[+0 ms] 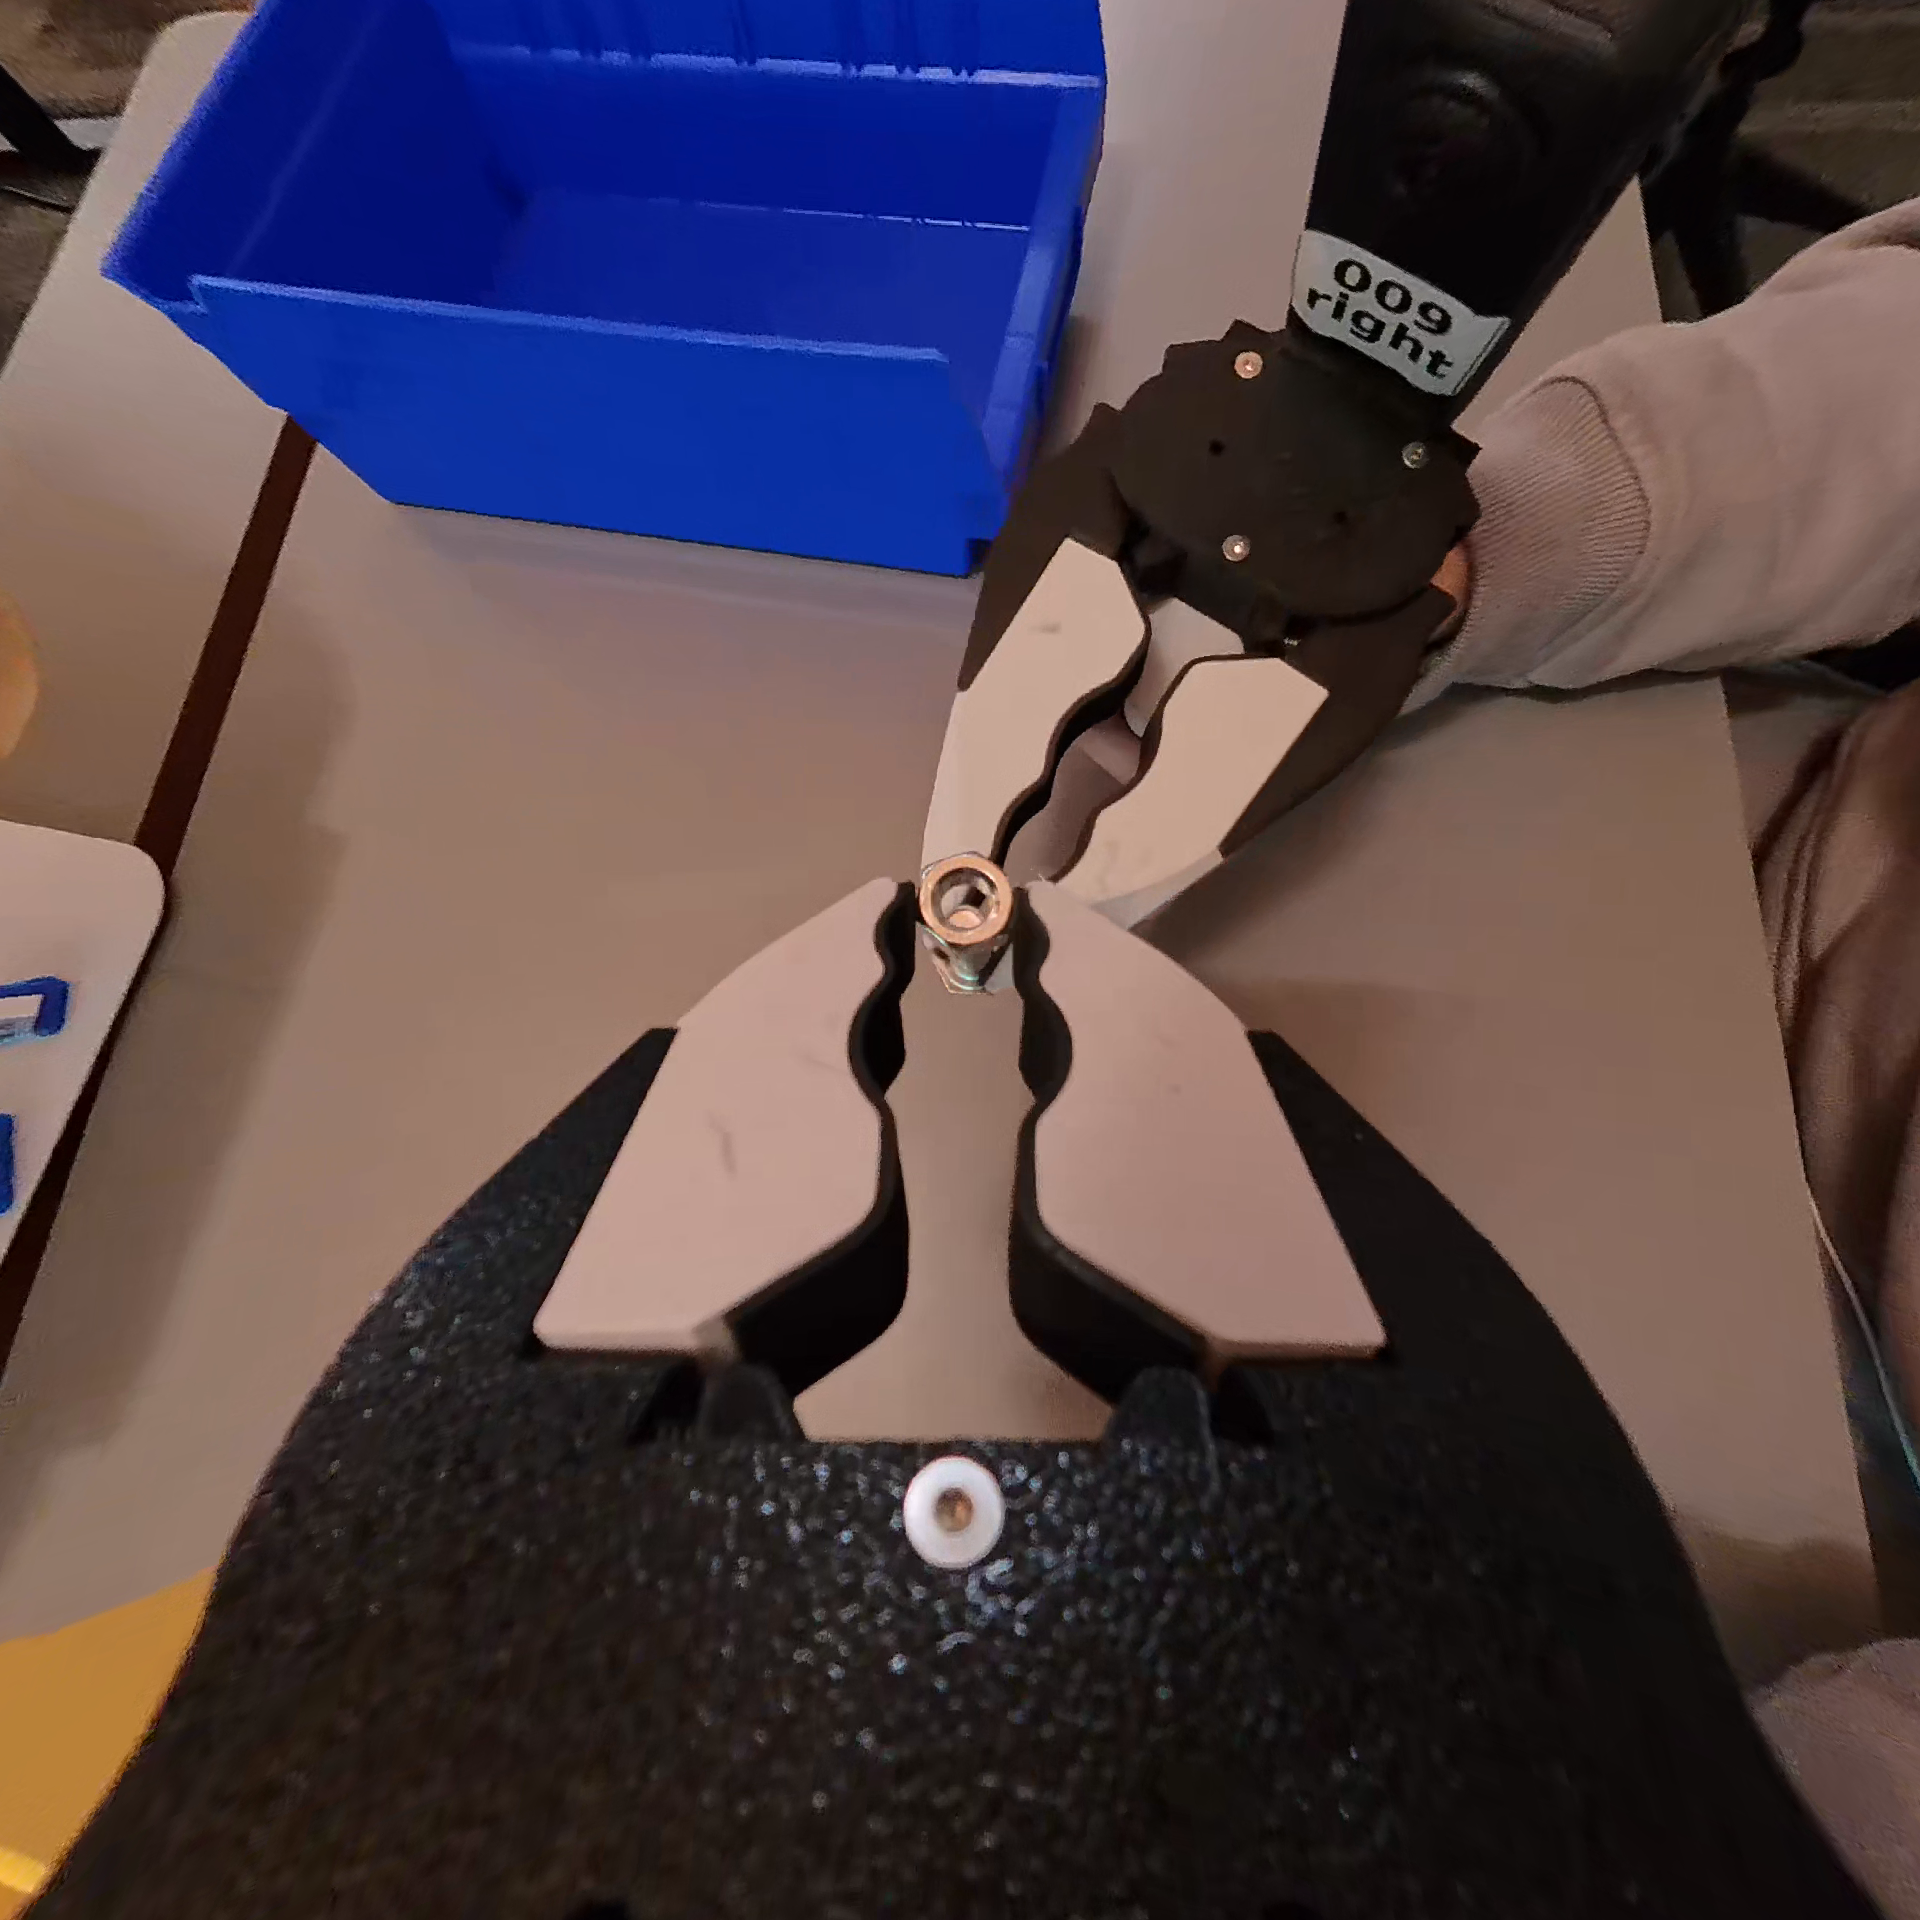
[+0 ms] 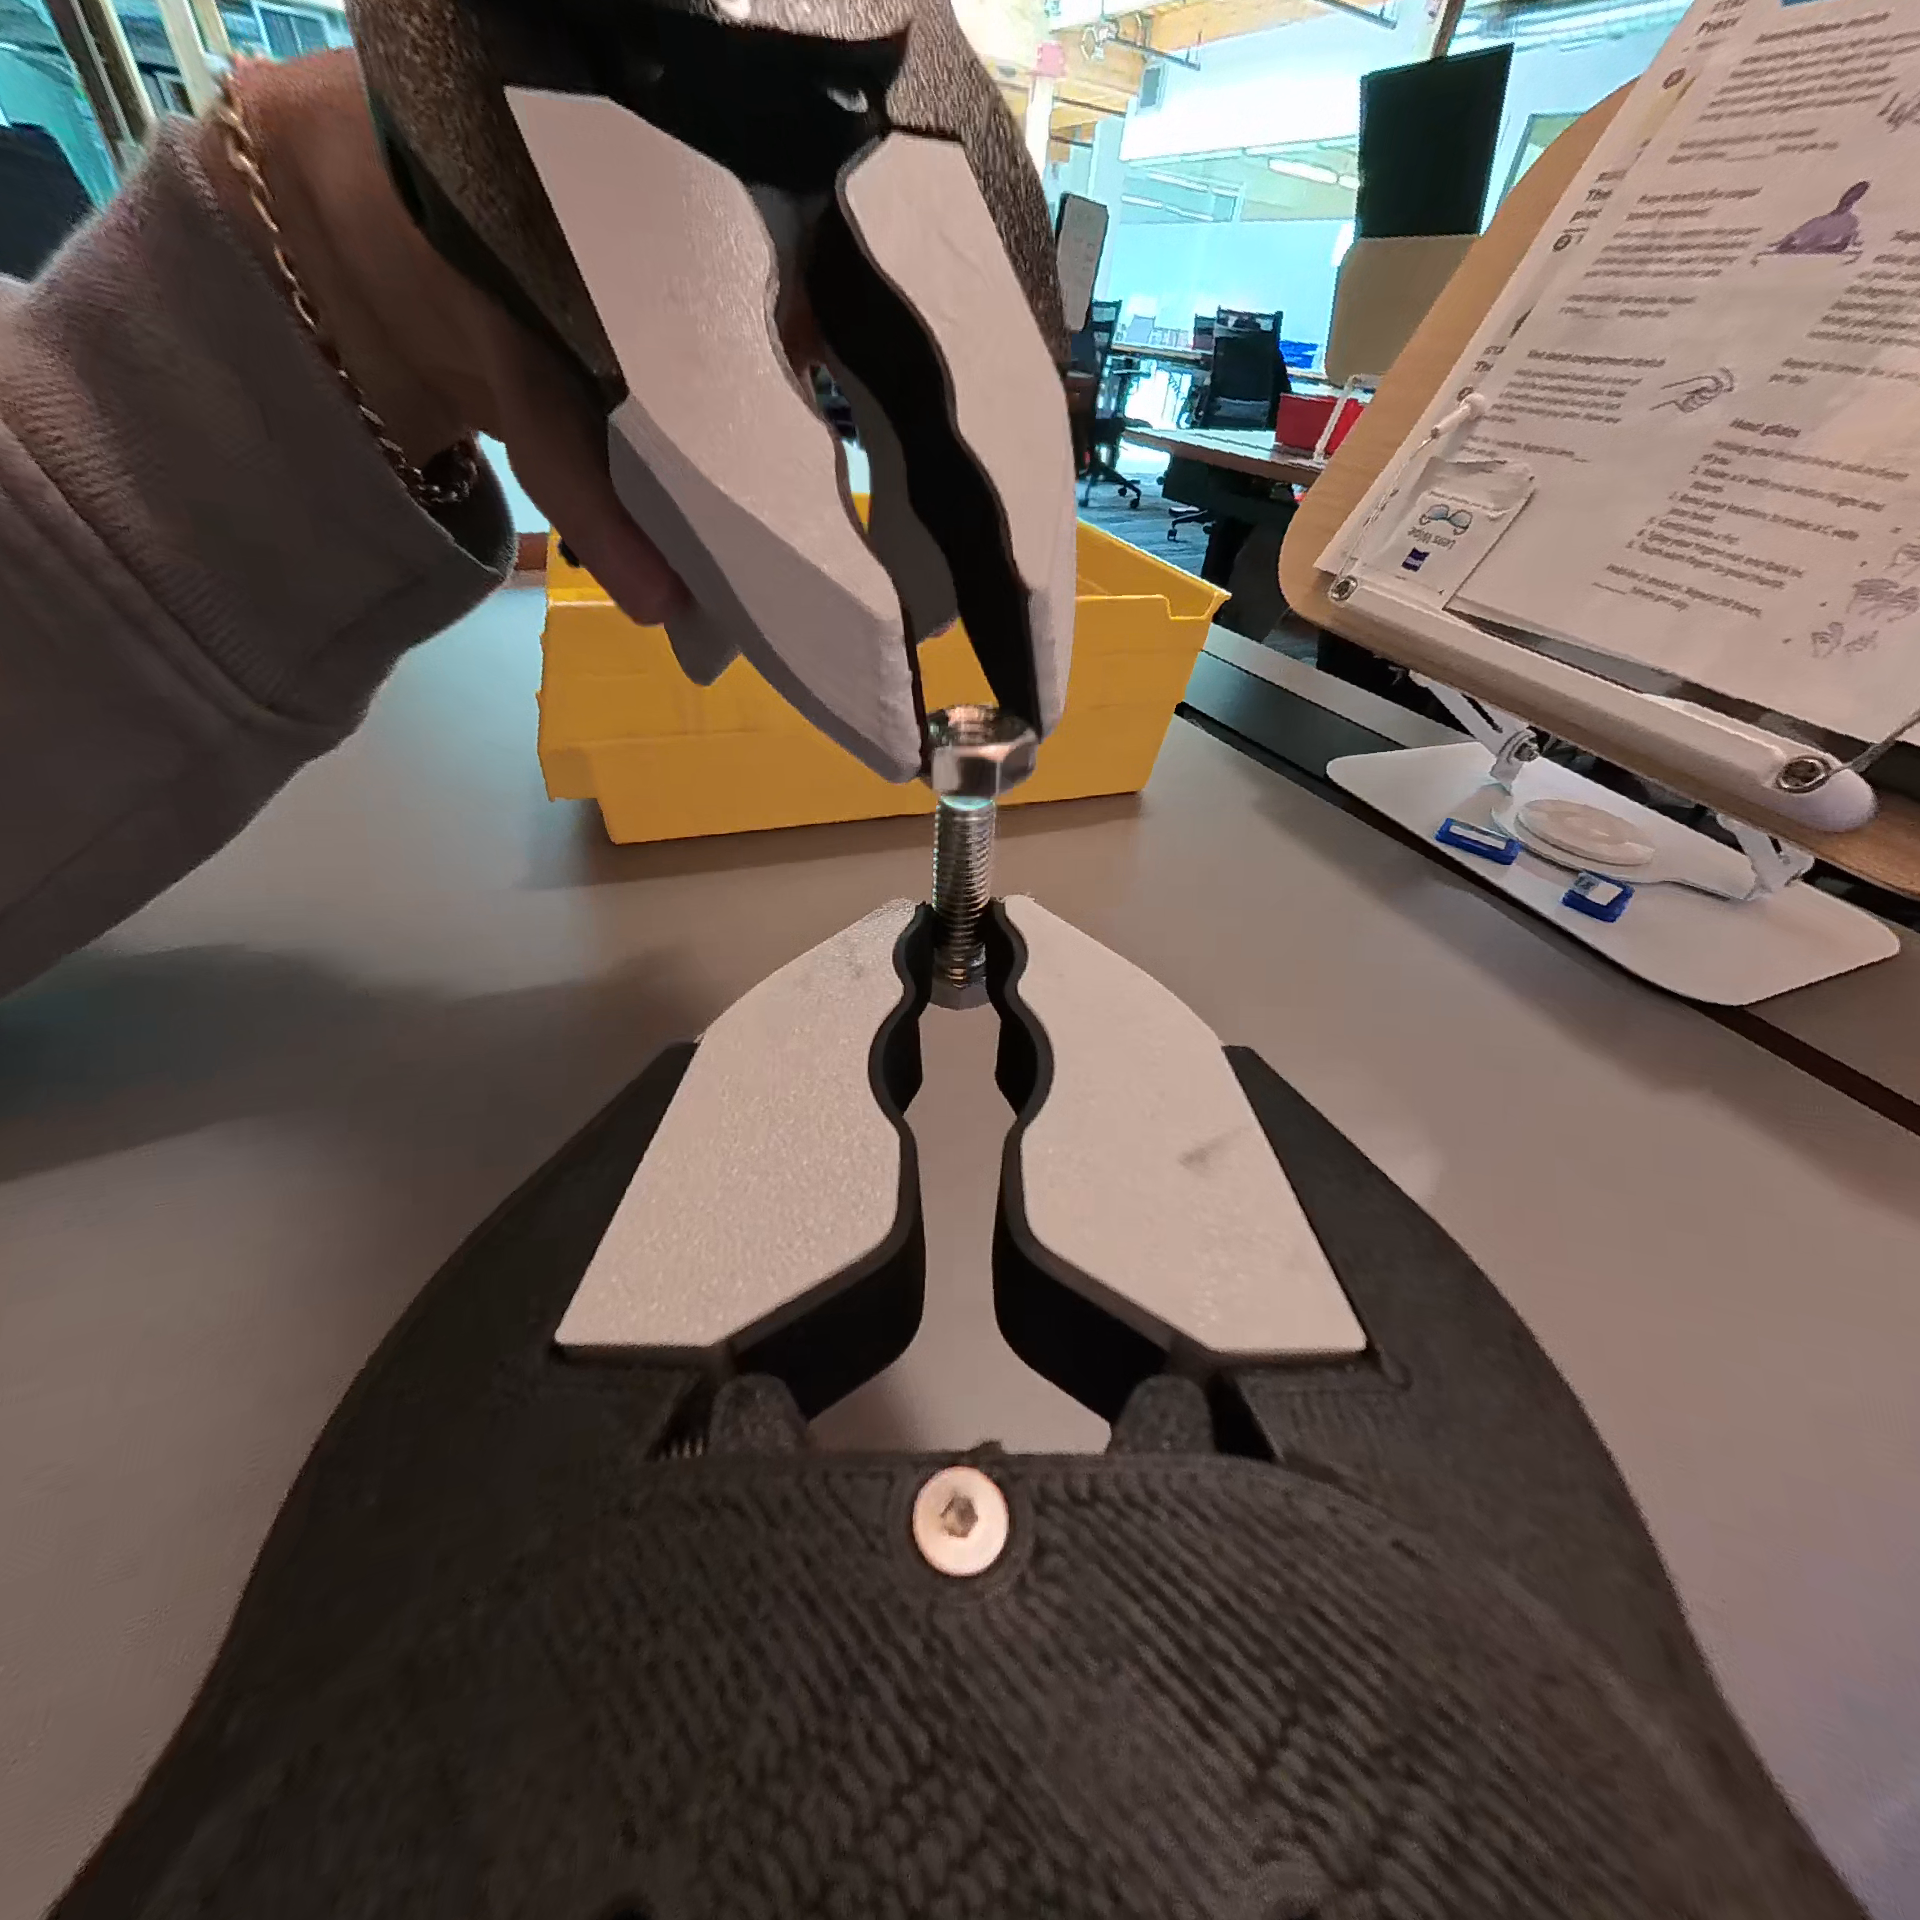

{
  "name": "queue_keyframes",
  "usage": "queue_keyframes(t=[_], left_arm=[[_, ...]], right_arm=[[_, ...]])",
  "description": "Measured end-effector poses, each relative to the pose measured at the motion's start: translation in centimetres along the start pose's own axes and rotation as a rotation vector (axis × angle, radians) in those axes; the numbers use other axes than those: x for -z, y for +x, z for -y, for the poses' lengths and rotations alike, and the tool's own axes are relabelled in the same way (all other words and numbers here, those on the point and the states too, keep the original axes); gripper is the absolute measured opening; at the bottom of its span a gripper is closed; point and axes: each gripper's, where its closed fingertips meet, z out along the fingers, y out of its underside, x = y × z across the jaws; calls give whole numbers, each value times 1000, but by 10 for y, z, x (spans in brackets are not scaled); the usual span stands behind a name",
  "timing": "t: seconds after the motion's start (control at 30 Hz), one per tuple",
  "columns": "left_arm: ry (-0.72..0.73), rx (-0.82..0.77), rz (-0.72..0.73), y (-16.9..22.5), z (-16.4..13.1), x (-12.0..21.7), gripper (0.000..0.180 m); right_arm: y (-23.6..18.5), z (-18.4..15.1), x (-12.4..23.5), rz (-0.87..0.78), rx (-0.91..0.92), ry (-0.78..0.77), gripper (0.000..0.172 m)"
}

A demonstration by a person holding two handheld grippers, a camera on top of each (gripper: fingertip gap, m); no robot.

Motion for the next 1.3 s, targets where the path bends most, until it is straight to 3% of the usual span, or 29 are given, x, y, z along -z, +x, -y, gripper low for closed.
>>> queue_keyframes(t=[0.73, 0.9, 1.17, 1.3], left_arm=[[-74, -1, 2, 3, -14, -10, 20], [-19, -21, 11, 3, -5, -5, 20], [285, -3, -16, 0, 31, 17, 35], [294, 12, -1, -7, 29, 12, 36]], right_arm=[[-4, -8, -2, 20, 35, -54, 9], [-4, -6, -2, 37, -15, -31, 9], [5, 17, 10, 70, -182, 140, 9], [8, 25, 14, 74, -215, 191, 9]])
